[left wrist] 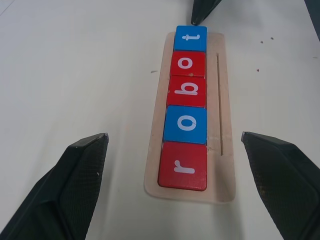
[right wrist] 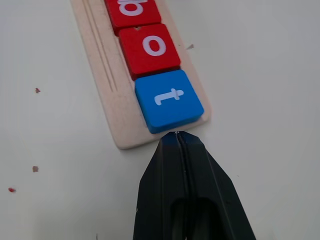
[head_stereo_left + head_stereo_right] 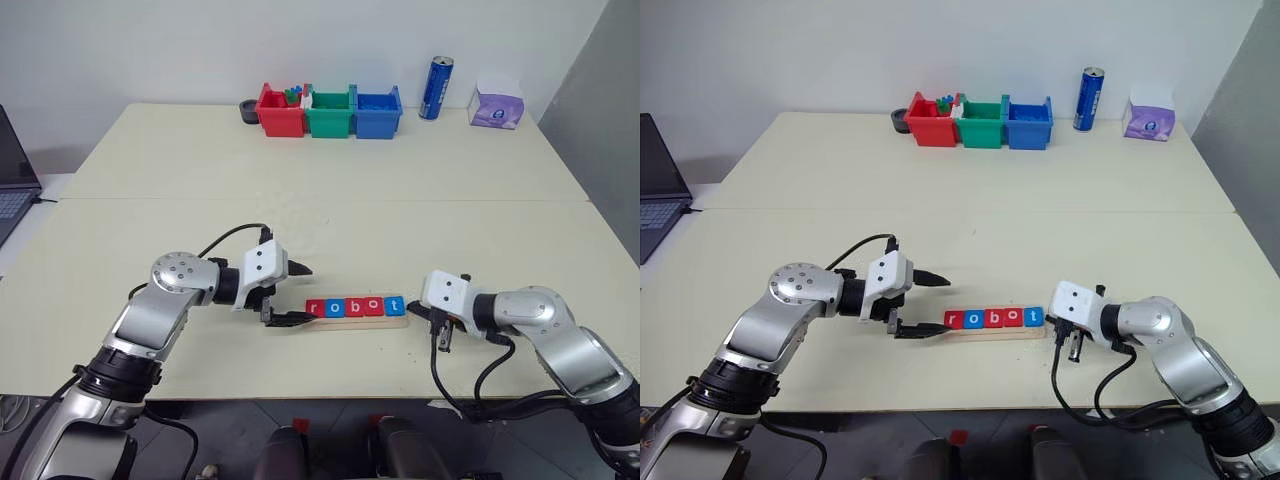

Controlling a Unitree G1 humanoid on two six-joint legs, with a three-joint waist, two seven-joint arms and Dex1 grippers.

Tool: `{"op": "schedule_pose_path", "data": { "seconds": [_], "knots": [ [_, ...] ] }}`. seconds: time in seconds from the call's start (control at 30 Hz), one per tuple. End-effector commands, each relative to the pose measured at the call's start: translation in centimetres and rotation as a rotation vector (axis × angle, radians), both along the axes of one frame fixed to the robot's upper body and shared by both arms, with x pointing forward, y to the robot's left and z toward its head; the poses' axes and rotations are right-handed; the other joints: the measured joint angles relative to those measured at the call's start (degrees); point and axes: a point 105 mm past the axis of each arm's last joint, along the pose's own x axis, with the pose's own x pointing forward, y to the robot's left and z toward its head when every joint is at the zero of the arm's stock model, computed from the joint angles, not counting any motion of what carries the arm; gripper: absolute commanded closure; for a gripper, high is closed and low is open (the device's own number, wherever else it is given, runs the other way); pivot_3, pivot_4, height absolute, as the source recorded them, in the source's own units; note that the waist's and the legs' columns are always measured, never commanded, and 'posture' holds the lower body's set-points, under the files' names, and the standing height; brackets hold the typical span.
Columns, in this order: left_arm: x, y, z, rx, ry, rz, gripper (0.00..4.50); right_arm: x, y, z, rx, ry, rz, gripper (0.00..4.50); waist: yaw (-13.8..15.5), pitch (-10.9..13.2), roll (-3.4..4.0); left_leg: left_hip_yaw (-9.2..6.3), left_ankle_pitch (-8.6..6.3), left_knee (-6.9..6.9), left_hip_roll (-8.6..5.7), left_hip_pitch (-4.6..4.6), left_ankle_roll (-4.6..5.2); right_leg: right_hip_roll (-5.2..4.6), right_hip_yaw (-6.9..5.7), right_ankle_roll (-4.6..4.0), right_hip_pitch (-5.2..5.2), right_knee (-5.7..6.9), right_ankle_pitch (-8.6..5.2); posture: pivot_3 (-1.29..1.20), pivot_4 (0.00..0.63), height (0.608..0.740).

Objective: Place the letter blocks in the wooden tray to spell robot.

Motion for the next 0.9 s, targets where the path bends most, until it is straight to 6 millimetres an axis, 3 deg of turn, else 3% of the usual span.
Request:
{"op": "schedule_pose_path", "data": {
  "seconds": [0.03, 0.23, 0.5, 0.63, 0.77, 0.9],
  "knots": [
    [0.0, 0.1, 0.8, 0.004, -0.045, -0.009, 0.00, 0.5, 0.4, 0.7, -0.005, -0.041, 0.033, 4.47, 0.00, 0.00, 0.00, 0.00, 0.00, 0.00, 0.00, 0.00, 0.00, 0.00, 0.00, 0.00, 0.00, 0.00, 0.00, 0.00, 0.150, 0.740],
    [0.0, 0.1, 0.8, 0.003, -0.046, -0.012, 0.00, 0.5, 1.2, 1.5, 0.025, -0.049, 0.055, 4.47, 0.01, 0.00, 0.00, -0.01, 0.00, 0.00, 0.01, 0.00, 0.00, 0.01, -0.01, 0.00, 0.00, 0.01, 0.00, 0.00, 0.150, 0.740],
    [0.0, -0.1, 0.9, 0.000, -0.048, -0.013, 0.00, 0.1, 1.8, 0.8, 0.019, -0.018, 0.079, 4.47, 0.02, 0.00, 0.00, -0.01, 0.00, 0.00, 0.01, 0.01, 0.00, -0.01, -0.01, 0.00, 0.00, 0.01, 0.00, 0.00, 0.150, 0.740],
    [0.0, 0.1, 0.8, 0.002, -0.047, -0.009, 0.00, 0.1, 2.1, 1.7, 0.067, -0.029, 0.074, 4.47, 0.02, 0.00, 0.00, -0.01, 0.00, 0.00, 0.01, 0.00, 0.00, -0.01, -0.01, 0.00, 0.00, 0.01, 0.00, 0.00, 0.150, 0.740],
    [-0.1, 0.3, 0.7, 0.004, -0.044, -0.003, 0.00, 0.4, 1.1, 2.8, 0.096, -0.046, 0.029, 4.47, 0.03, 0.00, 0.00, -0.01, 0.00, 0.00, 0.00, -0.01, 0.00, -0.01, -0.01, -0.01, 0.00, 0.01, 0.00, 0.00, 0.150, 0.740],
    [-0.2, 0.3, 0.6, 0.006, -0.041, -0.004, 0.00, 0.6, -1.1, 1.9, 0.040, -0.051, -0.048, 4.47, 0.07, 0.00, 0.00, 0.00, 0.00, 0.00, 0.00, -0.01, 0.00, -0.02, -0.01, 0.00, 0.00, 0.00, 0.00, 0.00, 0.150, 0.740]
  ]
}}
